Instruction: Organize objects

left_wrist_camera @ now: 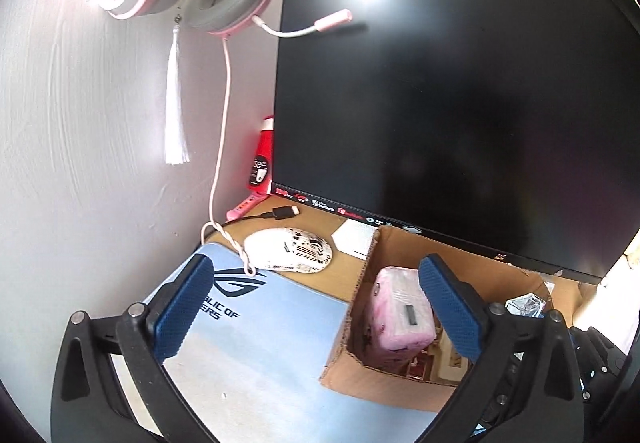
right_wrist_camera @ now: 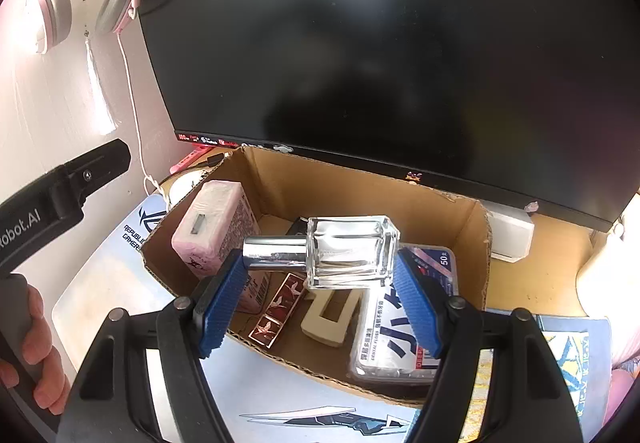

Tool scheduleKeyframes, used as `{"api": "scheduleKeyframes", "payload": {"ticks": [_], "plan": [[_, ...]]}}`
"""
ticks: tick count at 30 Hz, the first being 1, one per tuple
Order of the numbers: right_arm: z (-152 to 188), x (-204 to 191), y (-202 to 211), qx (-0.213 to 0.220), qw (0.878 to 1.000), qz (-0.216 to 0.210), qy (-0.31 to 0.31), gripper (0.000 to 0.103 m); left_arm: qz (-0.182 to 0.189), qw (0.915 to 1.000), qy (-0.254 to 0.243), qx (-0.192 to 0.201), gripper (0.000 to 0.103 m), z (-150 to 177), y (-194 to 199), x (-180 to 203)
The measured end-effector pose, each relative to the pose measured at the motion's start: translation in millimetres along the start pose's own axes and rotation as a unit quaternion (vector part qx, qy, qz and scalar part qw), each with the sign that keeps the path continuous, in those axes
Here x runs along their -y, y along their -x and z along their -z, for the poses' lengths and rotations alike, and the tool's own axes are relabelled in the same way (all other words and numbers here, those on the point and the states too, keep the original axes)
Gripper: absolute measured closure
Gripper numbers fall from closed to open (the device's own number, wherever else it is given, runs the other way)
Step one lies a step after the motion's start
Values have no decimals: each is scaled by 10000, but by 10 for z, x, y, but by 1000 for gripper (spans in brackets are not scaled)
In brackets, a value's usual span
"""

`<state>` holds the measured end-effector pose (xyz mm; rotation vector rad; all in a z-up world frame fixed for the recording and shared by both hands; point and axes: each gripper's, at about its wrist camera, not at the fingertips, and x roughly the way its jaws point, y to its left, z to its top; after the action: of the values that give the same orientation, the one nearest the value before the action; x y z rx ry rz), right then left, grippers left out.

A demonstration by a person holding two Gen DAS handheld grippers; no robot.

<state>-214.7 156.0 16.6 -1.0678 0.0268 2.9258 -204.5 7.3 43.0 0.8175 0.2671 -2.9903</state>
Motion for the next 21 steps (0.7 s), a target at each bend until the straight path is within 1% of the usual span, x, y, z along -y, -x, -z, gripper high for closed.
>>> {"api": "scheduleKeyframes", "payload": {"ticks": [2, 5, 7, 12, 16, 19, 21], "plan": [[4, -1, 3, -16, 10000, 5, -12, 24, -12, 10000, -6, 19, 0, -7, 13, -9], [-29, -13, 4, -19, 10000, -6, -65, 20, -34, 10000, -27, 37, 0, -22, 16, -11], [-45, 27, 2, 34, 10000, -3, -88, 13, -42, 10000, -62, 29, 0, -27, -5, 24], [-63, 63, 56, 113, 9998, 70, -122, 10, -75, 9998, -171, 11, 0, -13, -11, 50], [-74, 139, 63, 158, 9994, 176, -261, 0, -48, 9996, -283, 15, 0, -2, 13, 100], [-74, 214, 102, 220, 9986, 283, -386, 0, -15, 9992, -404, -6, 0, 2, 51, 121], [-76, 261, 138, 159, 9984, 326, -429, 0, -96, 9988, -488, 19, 0, -12, 96, 109]]}}
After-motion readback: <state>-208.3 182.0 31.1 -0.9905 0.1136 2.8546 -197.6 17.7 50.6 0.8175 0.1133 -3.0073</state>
